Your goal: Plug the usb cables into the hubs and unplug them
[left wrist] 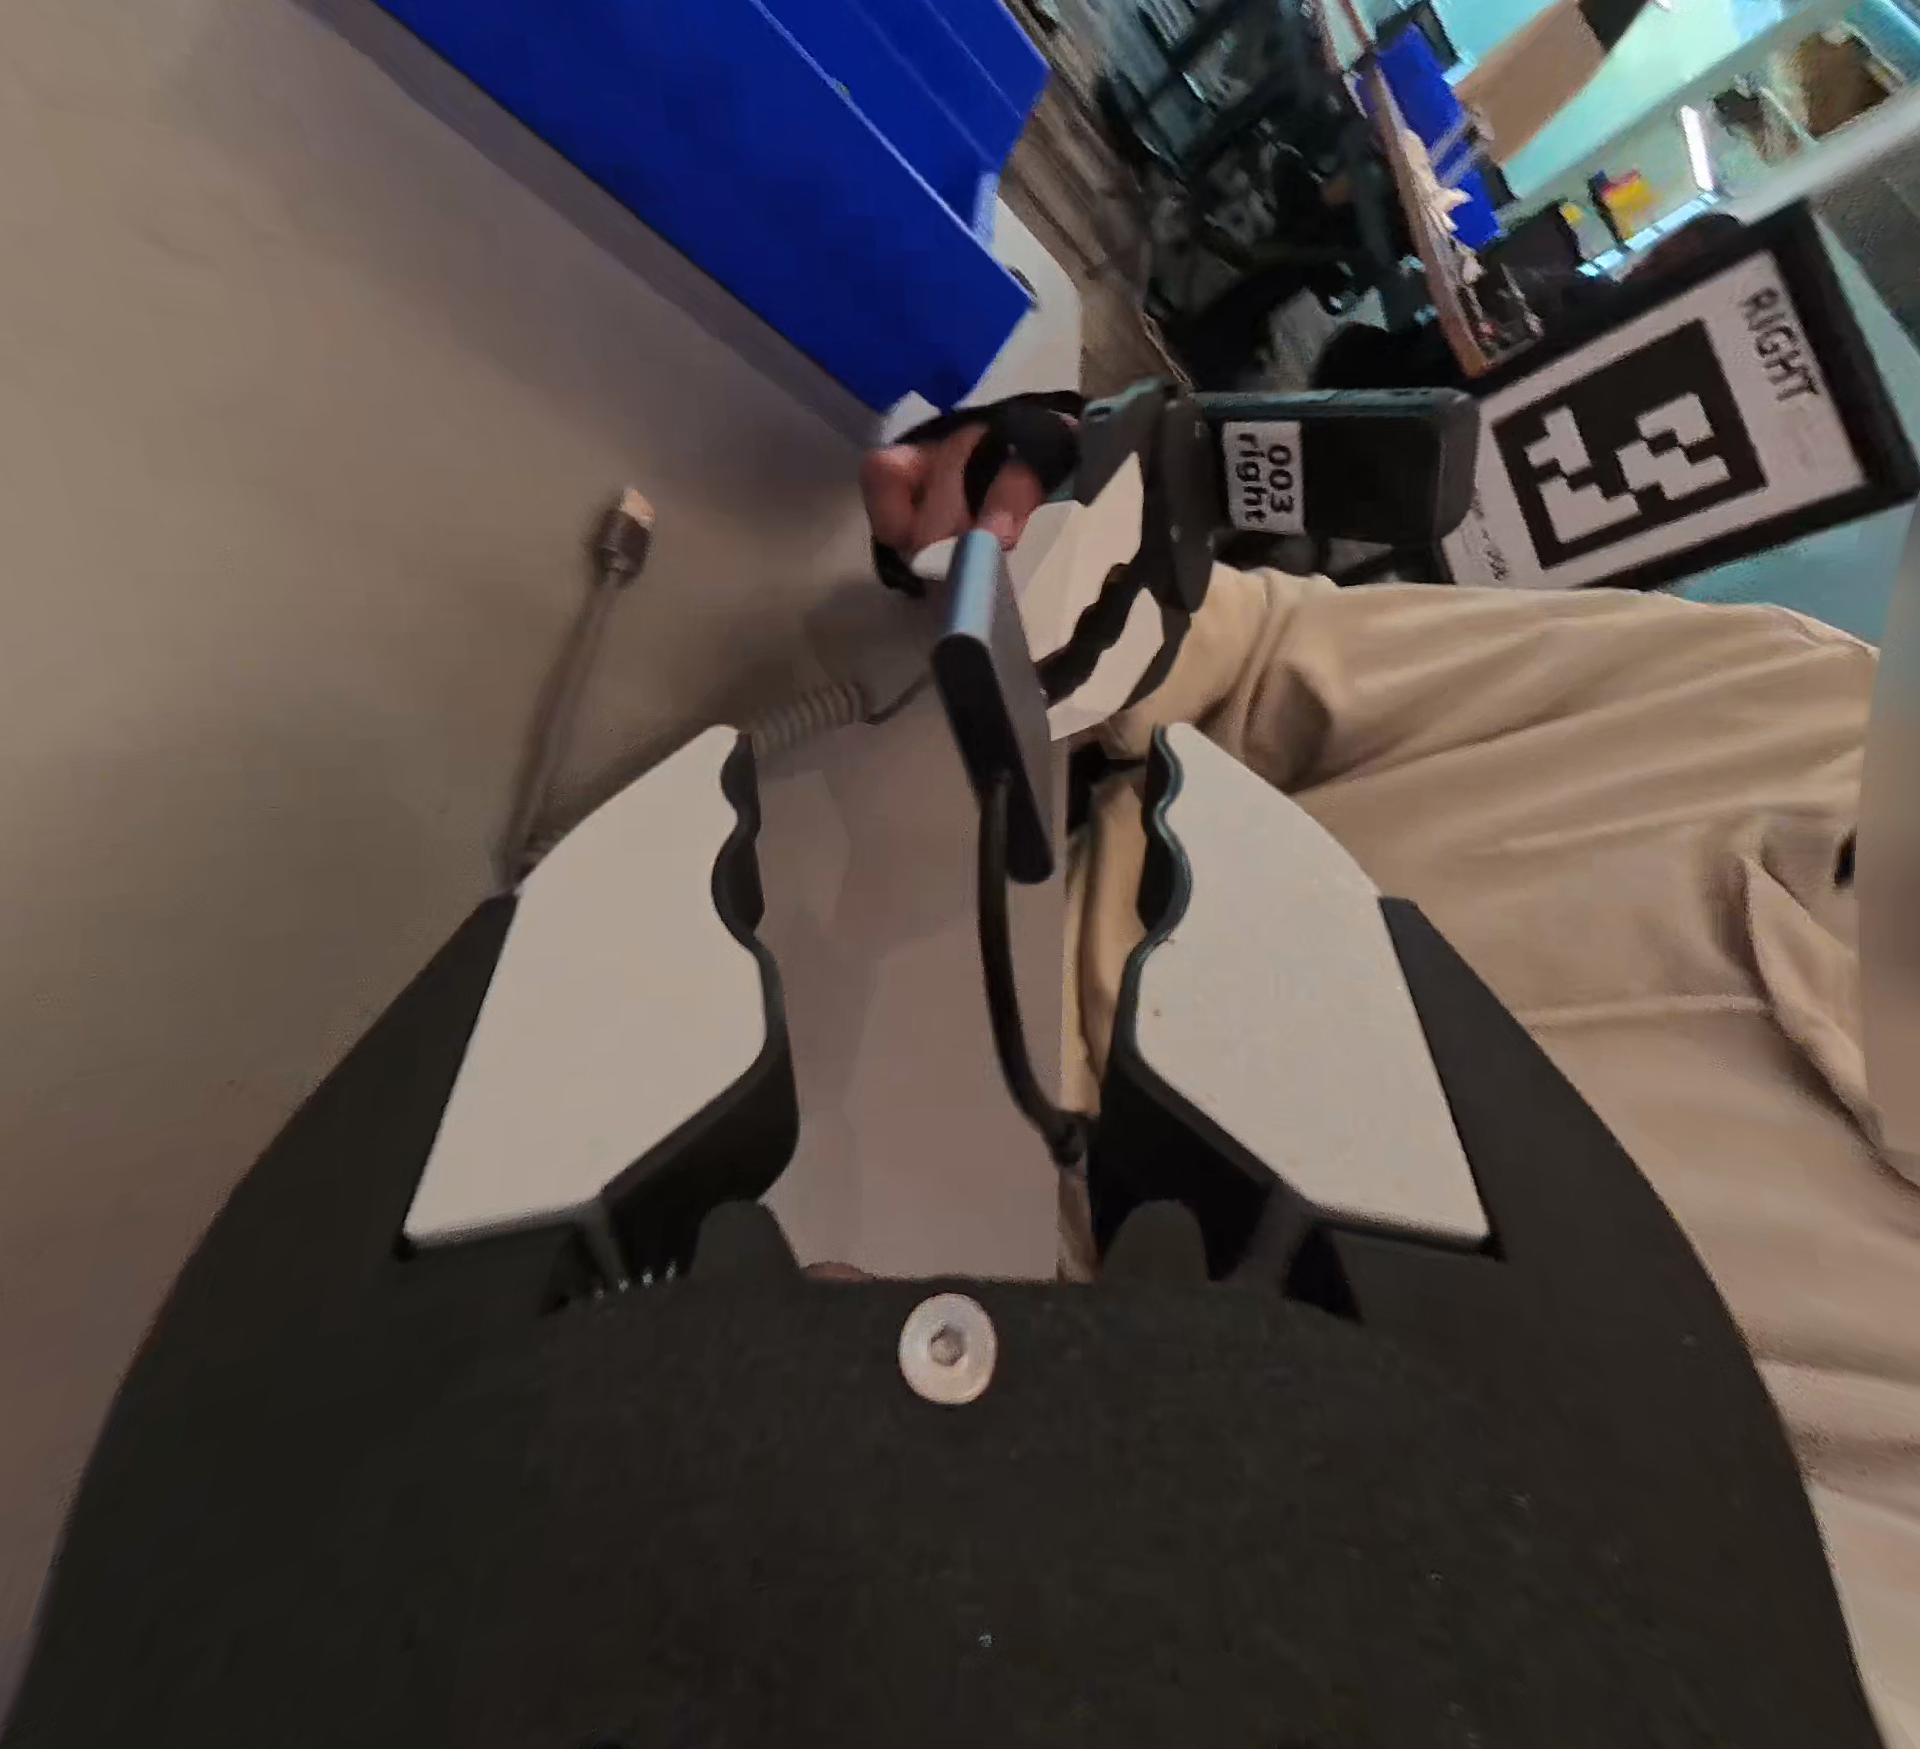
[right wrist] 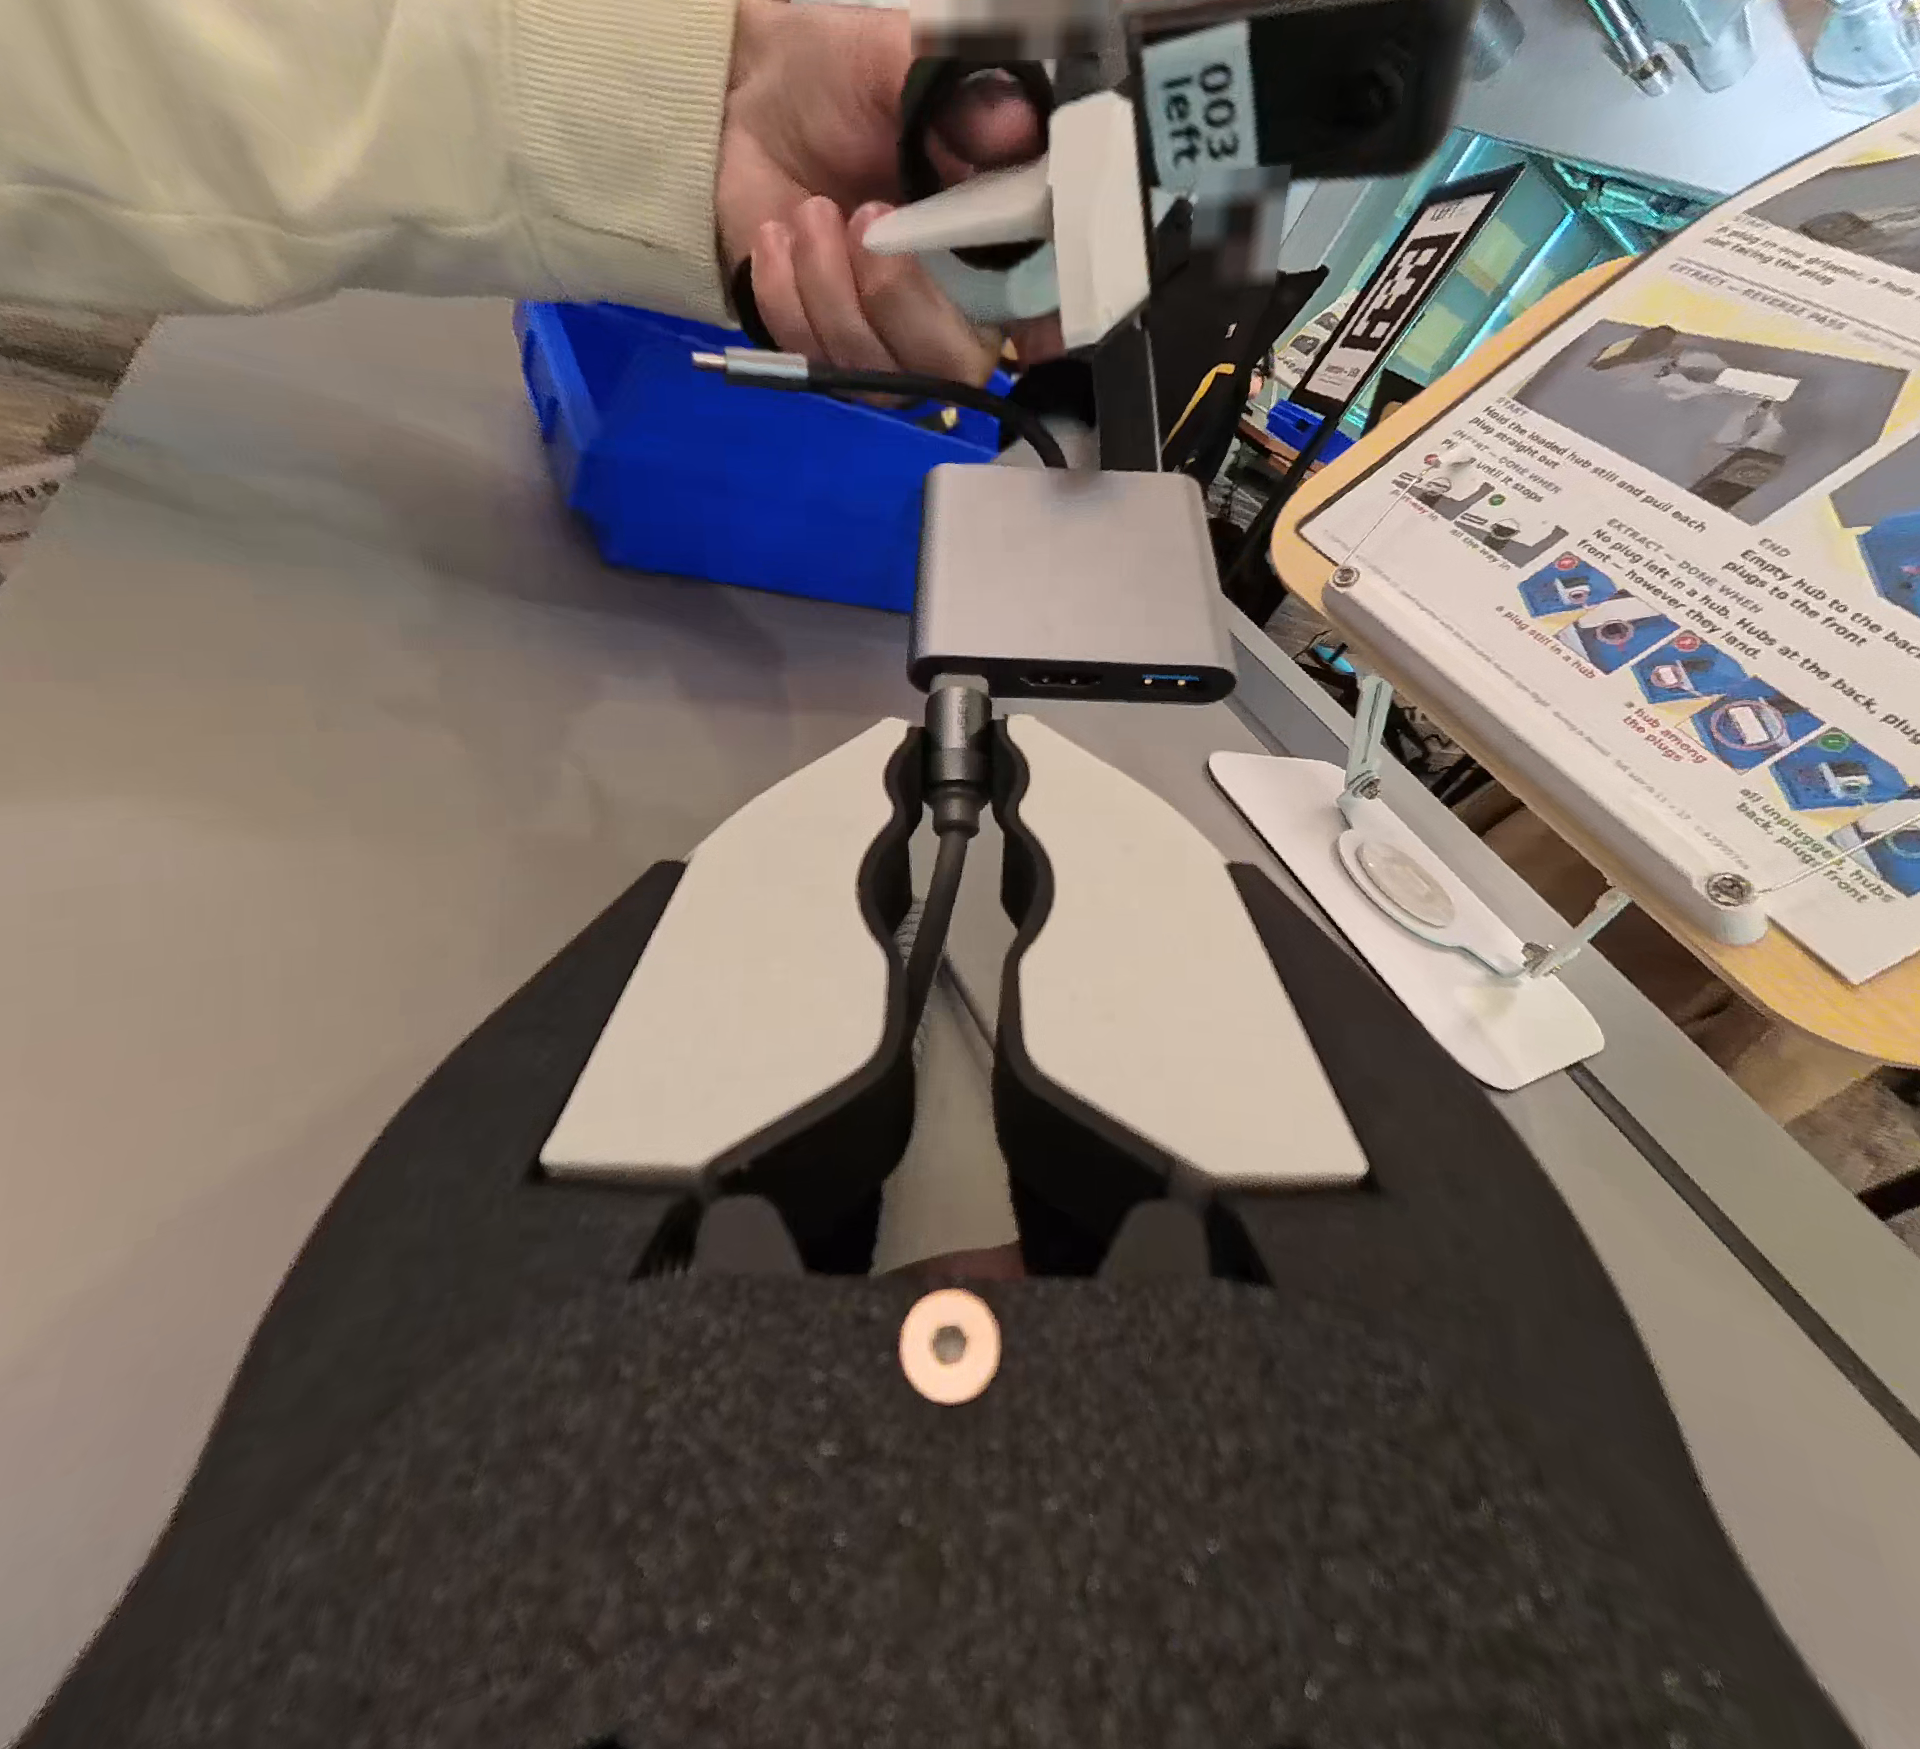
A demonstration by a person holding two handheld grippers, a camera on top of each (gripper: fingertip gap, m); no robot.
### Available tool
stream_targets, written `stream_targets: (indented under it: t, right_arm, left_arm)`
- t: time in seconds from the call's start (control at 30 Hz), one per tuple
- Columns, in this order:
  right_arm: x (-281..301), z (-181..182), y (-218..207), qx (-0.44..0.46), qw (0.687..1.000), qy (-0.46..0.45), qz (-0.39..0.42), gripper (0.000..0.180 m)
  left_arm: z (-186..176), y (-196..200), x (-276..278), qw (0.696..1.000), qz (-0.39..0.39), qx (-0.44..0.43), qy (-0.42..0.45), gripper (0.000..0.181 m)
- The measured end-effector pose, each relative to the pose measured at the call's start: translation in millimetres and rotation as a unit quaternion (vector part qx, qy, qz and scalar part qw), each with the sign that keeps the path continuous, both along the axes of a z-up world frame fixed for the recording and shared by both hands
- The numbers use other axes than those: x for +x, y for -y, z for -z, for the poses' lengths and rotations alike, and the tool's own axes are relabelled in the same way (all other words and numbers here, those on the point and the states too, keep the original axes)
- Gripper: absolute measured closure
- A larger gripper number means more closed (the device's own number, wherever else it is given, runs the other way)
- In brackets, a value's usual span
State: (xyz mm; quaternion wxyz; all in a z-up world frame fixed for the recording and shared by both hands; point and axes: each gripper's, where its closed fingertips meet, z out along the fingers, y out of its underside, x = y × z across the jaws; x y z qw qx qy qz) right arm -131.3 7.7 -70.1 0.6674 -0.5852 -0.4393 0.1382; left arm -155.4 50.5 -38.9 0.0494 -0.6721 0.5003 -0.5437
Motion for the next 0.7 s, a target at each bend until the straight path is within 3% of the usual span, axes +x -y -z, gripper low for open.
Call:
stream_targets:
  t: [0.17, 0.23, 0.27, 0.5, 0.7]
  right_arm:
    - [-0.4, 9.1, -5.3, 0.019, 0.999, 0.042, 0.028, 0.168]
    - [1.0, 10.6, -8.2, 0.022, 0.998, 0.05, 0.04, 0.168]
    - [2.6, 12.6, -10.0, 0.022, 0.997, 0.056, 0.047, 0.168]
    - [6.7, 12.6, -10.9, 0.006, 0.999, 0.025, 0.039, 0.166]
    - [23.6, 3.4, -8.7, -0.146, 0.982, -0.115, -0.025, 0.145]
  left_arm:
    - [28.3, 21.5, 11.7, 0.998, 0.059, 0.015, -0.03, 0.121]
    - [33.6, 24.9, 13.9, 0.997, 0.068, 0.018, -0.027, 0.156]
    - [32.8, 25.3, 15.5, 0.998, 0.066, 0.013, -0.02, 0.163]
    - [24.7, 26.6, 21.8, 0.994, 0.058, 0.05, 0.077, 0.169]
    - [21.4, 20.1, 29.8, 0.979, -0.016, 0.122, 0.165, 0.169]
